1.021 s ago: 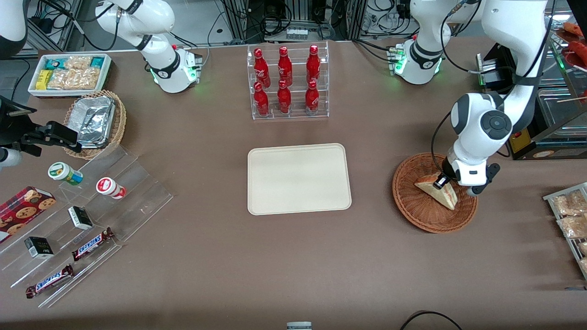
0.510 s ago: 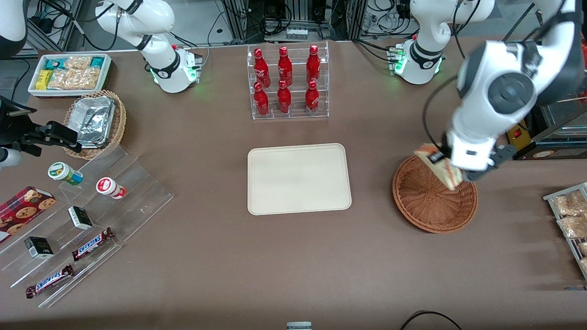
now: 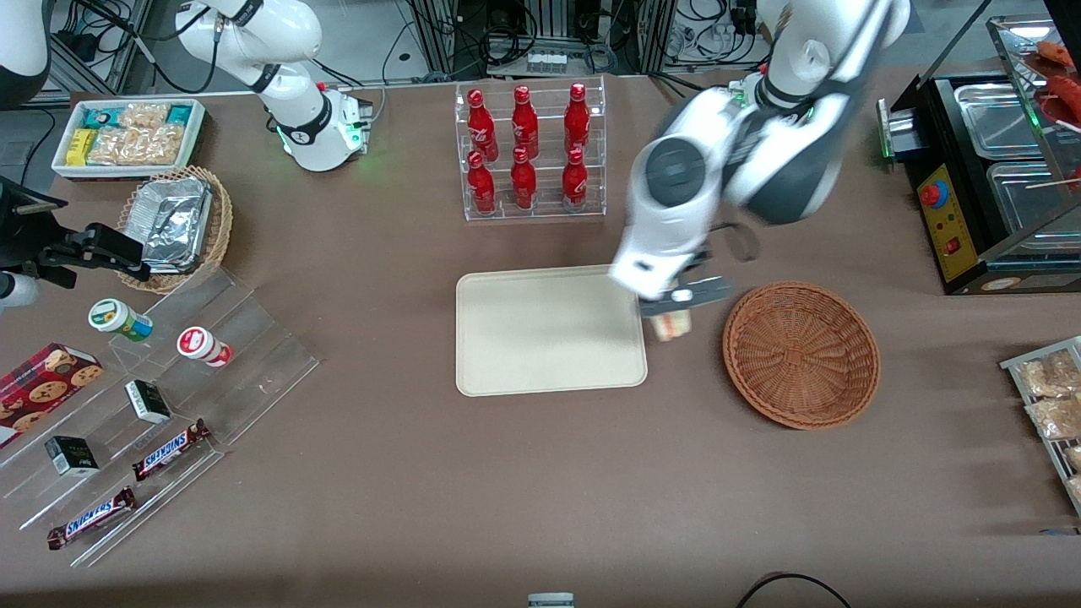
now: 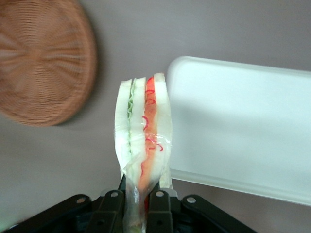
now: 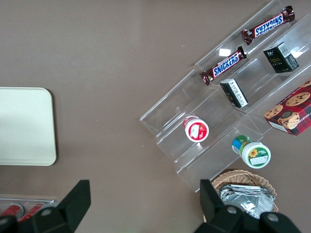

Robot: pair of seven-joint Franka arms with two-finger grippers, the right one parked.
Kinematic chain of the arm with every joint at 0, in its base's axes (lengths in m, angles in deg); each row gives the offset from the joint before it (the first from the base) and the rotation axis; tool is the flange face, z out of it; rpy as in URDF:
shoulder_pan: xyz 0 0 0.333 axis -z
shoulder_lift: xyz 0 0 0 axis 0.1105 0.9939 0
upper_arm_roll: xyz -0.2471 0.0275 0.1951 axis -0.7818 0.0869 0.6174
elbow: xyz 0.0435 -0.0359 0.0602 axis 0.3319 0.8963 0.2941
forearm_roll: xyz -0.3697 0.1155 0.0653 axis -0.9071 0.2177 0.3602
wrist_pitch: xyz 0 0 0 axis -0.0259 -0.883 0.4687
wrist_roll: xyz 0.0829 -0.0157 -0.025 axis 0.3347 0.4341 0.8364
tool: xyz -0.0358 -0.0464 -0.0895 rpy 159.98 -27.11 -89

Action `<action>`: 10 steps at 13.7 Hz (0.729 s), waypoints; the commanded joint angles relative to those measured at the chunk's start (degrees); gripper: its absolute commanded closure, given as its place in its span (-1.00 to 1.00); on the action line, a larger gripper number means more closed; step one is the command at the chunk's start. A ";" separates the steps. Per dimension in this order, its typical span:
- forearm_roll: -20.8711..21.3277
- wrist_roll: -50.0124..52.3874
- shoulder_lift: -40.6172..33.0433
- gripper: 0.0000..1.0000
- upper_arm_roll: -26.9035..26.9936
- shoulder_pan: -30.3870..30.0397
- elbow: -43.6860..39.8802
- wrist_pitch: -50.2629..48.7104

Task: Place sandwich from basket to tray
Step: 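Lift the sandwich out of the basket and carry it over the white tray, then lower the sandwich onto the white tray and open the left gripper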

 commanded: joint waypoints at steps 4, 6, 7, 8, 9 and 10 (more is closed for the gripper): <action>-0.01 -0.33 15.13 1.00 0.87 8.13 -11.11 9.12; 0.08 -0.68 17.07 1.00 0.87 8.66 -11.02 13.70; 0.34 -0.42 18.12 1.00 0.96 9.89 -11.11 15.03; 0.52 -0.33 18.92 1.00 0.96 10.33 -11.02 16.26; 0.52 -0.33 19.62 1.00 0.96 10.42 -10.76 17.92; 0.52 -0.24 20.15 1.00 0.96 10.42 -10.67 19.33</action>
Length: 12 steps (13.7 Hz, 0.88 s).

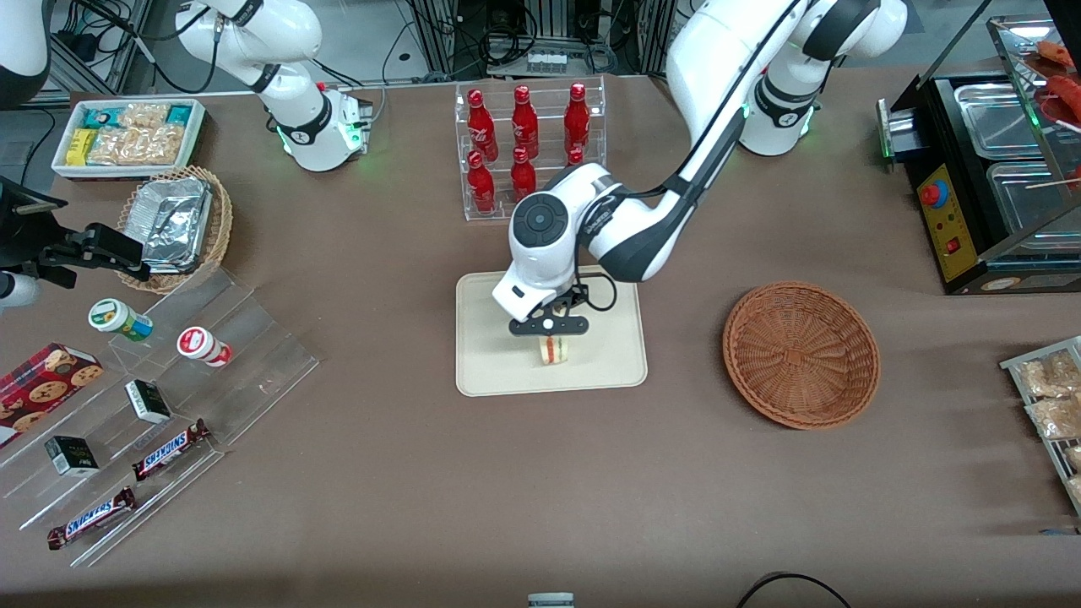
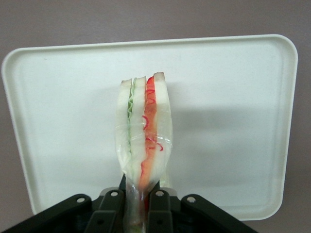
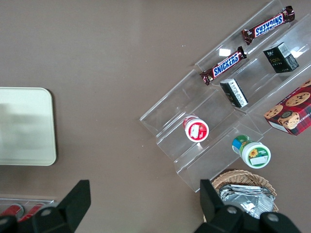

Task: Place sandwich from basket to tray
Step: 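Lower the sandwich onto the white tray and open the left gripper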

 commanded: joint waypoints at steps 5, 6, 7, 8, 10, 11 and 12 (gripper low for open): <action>0.78 -0.11 4.34 1.00 1.01 2.21 -1.71 3.18; 1.31 -0.11 4.60 1.00 1.01 2.21 -1.62 3.18; 1.23 0.06 4.78 0.74 1.01 2.21 -1.62 3.10; 1.22 -0.02 4.78 -0.01 1.01 2.21 -1.62 3.01; 0.96 -0.46 4.26 -0.97 1.09 1.77 -1.88 2.22; 0.87 -0.55 3.56 -0.98 1.18 1.51 -1.97 0.48; 0.52 -0.72 2.42 -0.99 1.27 1.42 -2.32 -2.06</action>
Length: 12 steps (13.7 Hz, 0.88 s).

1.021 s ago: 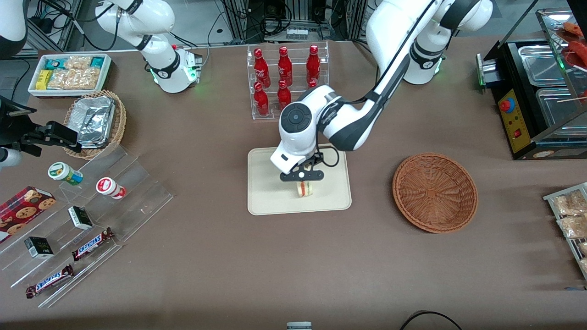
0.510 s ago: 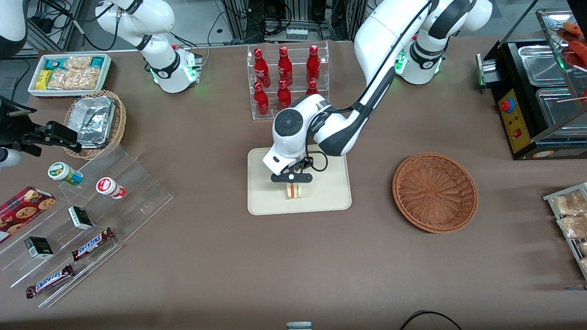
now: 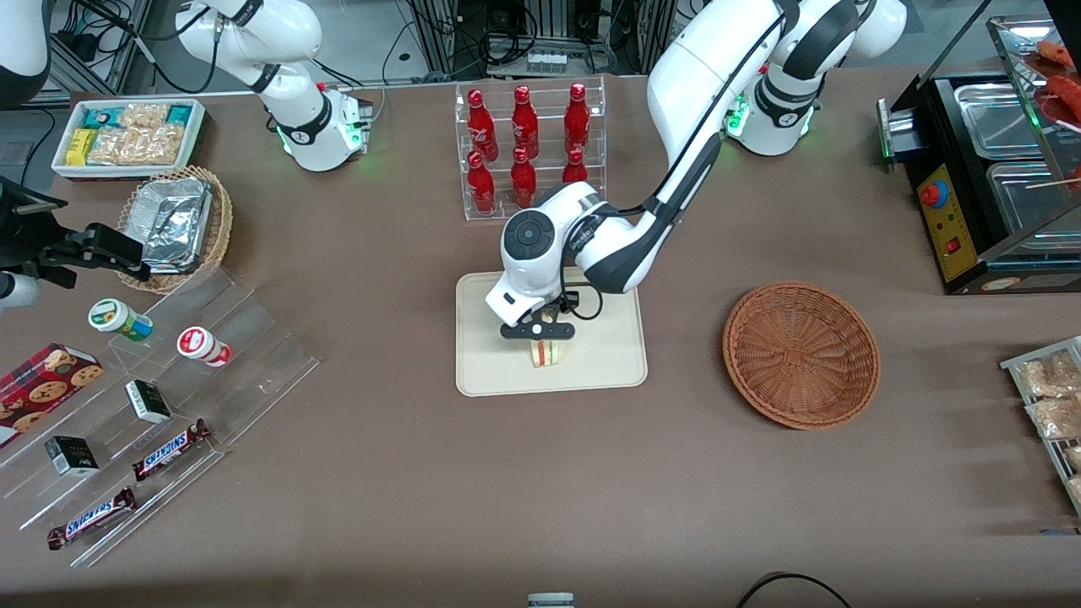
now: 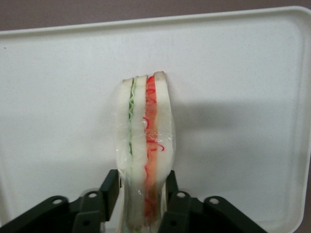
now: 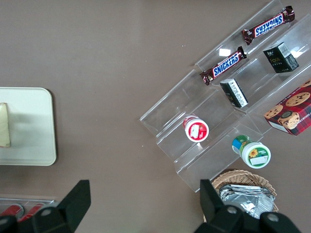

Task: Place sandwich from basket to tray

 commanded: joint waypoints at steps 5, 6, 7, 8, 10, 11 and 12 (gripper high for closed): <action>-0.05 0.06 -13.16 -0.99 1.37 -4.67 -2.80 -18.58; 0.12 0.15 -16.32 -0.99 1.55 -6.00 -2.46 -22.09; 0.21 -0.11 -18.88 -0.99 2.07 -7.32 -2.54 -26.04; 0.47 -0.55 -21.51 -0.99 2.42 -9.94 -2.63 -30.35; 0.82 -1.16 -27.74 -0.99 2.69 -13.64 -2.37 -34.68; 0.65 -3.00 -31.00 -0.99 2.52 -17.31 -2.02 -37.05; 0.48 -7.02 -33.38 -0.99 2.51 -19.09 -1.84 -39.25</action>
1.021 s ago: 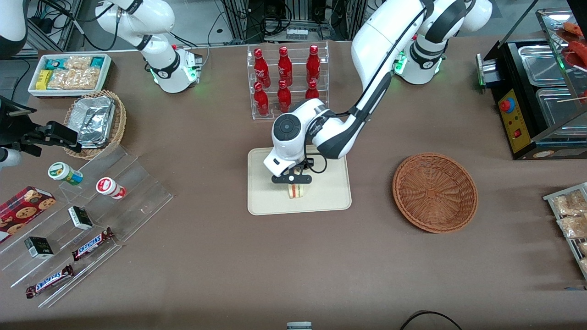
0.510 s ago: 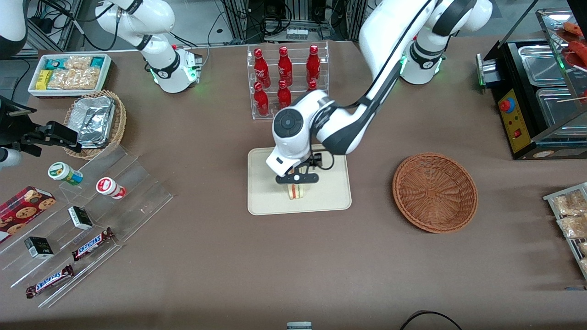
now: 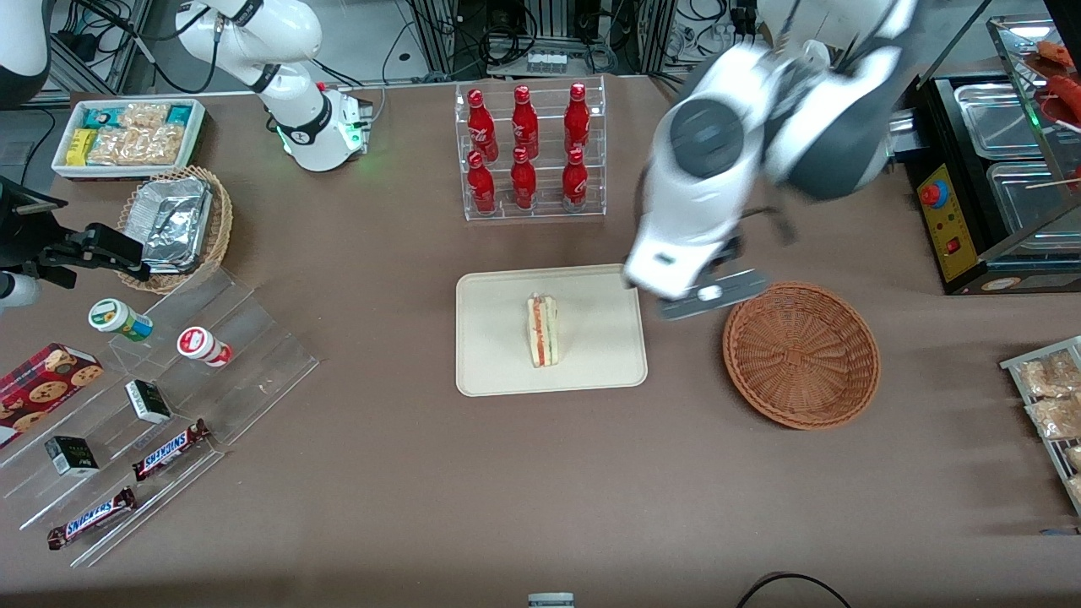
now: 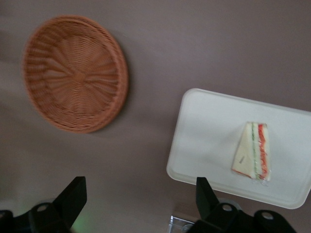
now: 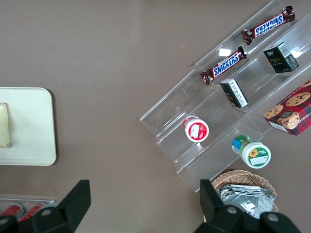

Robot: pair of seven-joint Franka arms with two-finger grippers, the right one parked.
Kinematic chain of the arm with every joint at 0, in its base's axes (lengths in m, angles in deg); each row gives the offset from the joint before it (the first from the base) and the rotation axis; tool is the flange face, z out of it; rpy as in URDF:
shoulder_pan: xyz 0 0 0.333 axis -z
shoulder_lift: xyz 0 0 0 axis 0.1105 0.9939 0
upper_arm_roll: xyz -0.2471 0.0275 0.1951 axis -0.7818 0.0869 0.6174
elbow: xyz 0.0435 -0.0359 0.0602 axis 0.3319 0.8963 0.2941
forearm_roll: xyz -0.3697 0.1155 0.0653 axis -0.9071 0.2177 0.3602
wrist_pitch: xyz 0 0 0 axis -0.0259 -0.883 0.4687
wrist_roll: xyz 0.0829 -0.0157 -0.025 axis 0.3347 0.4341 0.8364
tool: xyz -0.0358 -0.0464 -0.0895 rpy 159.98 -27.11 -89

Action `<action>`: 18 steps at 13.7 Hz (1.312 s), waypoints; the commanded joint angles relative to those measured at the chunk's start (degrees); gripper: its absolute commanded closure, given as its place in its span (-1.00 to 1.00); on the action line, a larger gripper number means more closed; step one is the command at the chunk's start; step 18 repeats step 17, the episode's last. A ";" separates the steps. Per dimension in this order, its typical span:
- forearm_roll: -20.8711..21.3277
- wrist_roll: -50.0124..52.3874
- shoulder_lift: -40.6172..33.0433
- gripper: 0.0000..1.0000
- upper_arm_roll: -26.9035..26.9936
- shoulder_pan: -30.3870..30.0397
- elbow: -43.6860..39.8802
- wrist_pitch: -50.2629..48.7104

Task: Place sandwich from basket to tray

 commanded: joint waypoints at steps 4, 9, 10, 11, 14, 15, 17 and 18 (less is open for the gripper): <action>-0.50 -22.67 -13.55 -0.99 -0.47 -13.43 4.03 -10.86; -1.38 -45.19 -17.69 -0.99 -0.29 -25.66 5.70 -14.82; -1.38 -48.79 -18.04 -0.99 2.06 -26.20 5.62 -16.13; -1.47 -51.44 -18.48 -0.99 4.87 -25.85 5.70 -16.40; -1.38 -51.13 -17.52 -0.99 6.57 -25.94 5.09 -16.32; -1.47 -50.50 -17.17 -0.99 6.48 -25.85 5.09 -16.23; -1.47 -50.41 -16.47 -0.99 6.39 -25.76 5.18 -16.06; -1.47 -50.41 -16.47 -0.99 6.39 -25.76 5.18 -16.06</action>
